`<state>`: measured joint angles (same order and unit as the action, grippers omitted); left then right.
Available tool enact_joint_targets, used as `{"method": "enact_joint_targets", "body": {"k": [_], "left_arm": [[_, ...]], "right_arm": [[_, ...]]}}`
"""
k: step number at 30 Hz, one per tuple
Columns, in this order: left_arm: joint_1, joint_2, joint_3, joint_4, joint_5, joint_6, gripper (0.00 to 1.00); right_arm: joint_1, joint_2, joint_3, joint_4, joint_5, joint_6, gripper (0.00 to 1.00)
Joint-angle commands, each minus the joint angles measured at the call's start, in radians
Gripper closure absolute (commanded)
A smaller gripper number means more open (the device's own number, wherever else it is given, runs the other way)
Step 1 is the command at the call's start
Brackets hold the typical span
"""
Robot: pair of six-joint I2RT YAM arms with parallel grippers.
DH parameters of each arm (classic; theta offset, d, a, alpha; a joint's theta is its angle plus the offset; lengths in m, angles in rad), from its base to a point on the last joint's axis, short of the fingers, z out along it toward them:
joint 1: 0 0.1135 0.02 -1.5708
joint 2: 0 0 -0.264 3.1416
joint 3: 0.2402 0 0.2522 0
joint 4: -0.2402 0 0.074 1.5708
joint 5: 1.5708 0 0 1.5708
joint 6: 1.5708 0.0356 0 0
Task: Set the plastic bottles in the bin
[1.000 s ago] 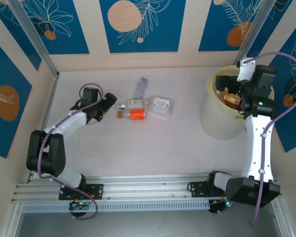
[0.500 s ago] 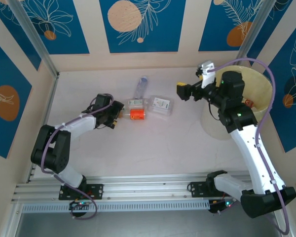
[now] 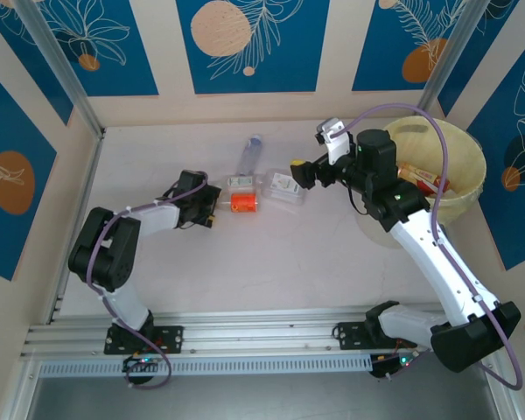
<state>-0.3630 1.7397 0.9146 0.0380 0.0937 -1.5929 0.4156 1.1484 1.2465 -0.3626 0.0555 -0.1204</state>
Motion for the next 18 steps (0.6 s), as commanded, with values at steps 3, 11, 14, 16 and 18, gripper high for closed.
{"method": "enact_joint_targets", "body": {"k": [3, 11, 14, 16, 18], "left_arm": [[-0.011, 0.06, 0.03, 0.014, -0.035, -0.078, 0.36], [-0.017, 0.102, 0.038, -0.002, -0.018, -0.052, 0.36], [-0.019, 0.118, 0.044, 0.008, 0.001, -0.05, 0.38], [-0.021, 0.124, 0.049, 0.016, 0.007, -0.041, 0.45], [-0.023, 0.123, 0.055, 0.008, 0.005, -0.035, 0.51]], "right_arm": [[0.018, -0.024, -0.027, -0.016, 0.054, -0.045, 0.01], [0.022, -0.032, -0.044, -0.01, 0.074, -0.049, 0.01], [0.023, -0.033, -0.051, -0.007, 0.068, -0.047, 0.01], [0.024, -0.032, -0.057, -0.006, 0.069, -0.048, 0.01], [0.024, -0.032, -0.059, -0.006, 0.072, -0.049, 0.01]]}}
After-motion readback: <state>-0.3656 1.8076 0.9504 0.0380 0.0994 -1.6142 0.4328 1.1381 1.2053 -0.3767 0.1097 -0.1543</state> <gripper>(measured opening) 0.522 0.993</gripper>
